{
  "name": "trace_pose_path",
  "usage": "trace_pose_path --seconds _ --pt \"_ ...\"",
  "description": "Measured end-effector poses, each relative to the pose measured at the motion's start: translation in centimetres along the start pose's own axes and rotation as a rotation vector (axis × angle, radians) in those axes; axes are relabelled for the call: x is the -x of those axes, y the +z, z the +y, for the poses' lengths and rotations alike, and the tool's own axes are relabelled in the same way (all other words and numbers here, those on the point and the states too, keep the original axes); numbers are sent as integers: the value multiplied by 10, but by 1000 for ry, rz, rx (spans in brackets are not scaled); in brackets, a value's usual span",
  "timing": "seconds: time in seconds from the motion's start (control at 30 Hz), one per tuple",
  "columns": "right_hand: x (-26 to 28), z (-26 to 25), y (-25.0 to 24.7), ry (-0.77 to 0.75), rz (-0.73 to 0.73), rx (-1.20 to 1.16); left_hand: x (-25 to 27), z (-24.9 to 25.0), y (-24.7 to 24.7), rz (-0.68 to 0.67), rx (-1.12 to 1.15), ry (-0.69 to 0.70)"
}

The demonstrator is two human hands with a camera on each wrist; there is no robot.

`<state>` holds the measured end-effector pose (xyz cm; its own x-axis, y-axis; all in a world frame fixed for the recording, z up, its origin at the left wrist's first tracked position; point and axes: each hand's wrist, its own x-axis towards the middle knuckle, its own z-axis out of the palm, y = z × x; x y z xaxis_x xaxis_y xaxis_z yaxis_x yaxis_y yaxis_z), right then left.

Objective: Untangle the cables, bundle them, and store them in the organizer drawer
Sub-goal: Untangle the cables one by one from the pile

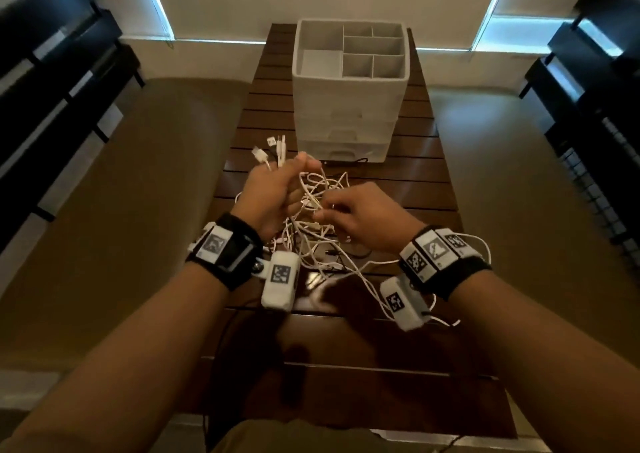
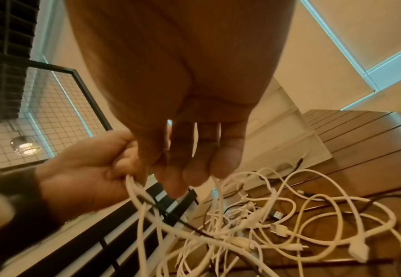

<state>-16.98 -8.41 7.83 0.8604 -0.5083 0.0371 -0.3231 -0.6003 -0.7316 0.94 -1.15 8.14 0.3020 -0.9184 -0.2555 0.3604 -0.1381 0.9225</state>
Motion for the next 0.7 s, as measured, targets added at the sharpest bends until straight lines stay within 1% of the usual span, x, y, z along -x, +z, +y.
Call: trace_pose_path --seconds 0.13,0.23,0.3,0.37,0.43,0.53,0.57,0.6,0.63,0.7 --pt "17 7 2 27 -68 70 -13 15 5 -26 88 5" --pt "34 11 2 1 -99 116 -15 21 5 -46 104 10" --pt "46 16 5 13 -157 203 -19 25 1 -61 129 30" --pt "58 22 13 65 -227 281 -23 35 -3 -46 162 50" --pt "64 31 20 119 -206 294 -26 44 -2 -38 136 79" --pt "58 38 17 211 -179 339 -21 45 5 -70 50 109" --pt "53 38 14 232 -173 318 -17 43 6 -87 15 105" --pt "48 36 9 233 -119 257 -13 39 7 -105 -26 97" --pt "42 33 3 227 -3 173 -8 34 7 -124 -72 85" --pt "29 21 -13 210 323 -2 1 25 6 -166 -152 62"
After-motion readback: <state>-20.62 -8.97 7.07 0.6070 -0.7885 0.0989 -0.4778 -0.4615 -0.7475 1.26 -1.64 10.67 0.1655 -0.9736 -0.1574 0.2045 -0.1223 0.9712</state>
